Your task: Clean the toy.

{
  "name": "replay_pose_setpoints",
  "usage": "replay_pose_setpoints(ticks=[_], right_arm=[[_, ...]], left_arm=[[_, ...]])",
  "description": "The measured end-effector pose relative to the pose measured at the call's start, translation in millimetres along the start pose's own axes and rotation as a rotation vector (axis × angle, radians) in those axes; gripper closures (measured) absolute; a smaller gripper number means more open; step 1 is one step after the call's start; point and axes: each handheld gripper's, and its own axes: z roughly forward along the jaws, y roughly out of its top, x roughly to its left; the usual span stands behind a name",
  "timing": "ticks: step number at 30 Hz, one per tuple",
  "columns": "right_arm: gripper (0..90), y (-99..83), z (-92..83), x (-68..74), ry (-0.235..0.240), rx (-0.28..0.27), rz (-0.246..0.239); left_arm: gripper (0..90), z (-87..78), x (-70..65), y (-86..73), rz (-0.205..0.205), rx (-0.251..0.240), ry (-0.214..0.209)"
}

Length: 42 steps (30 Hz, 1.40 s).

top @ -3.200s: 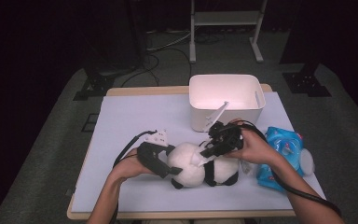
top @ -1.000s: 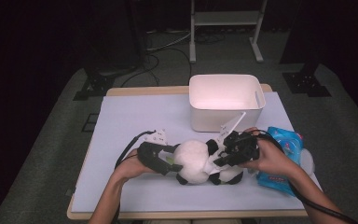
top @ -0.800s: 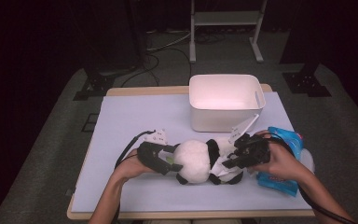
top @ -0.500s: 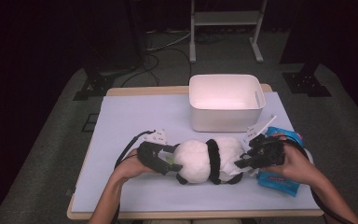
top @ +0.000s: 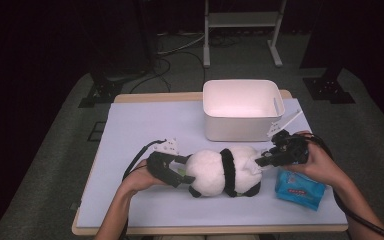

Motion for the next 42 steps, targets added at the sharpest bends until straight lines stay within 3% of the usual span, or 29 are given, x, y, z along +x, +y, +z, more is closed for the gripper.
replay_pose_setpoints(ticks=[13, 26, 42], right_arm=[[77.1, 37.5, 14.5, 12.2, 0.025, 0.013, -0.062], [77.1, 75.1, 52.1, 42.6, 0.096, 0.050, -0.173], [77.0, 99.3, 69.3, 70.0, 0.150, 0.046, -0.250]], left_arm=[[23.7, 0.8, -0.9, 0.6, 0.003, 0.002, 0.000], [23.8, 1.8, -2.4, 2.8, 0.011, 0.001, 0.003], [23.8, 2.7, -2.3, 3.6, 0.015, -0.004, 0.004]])
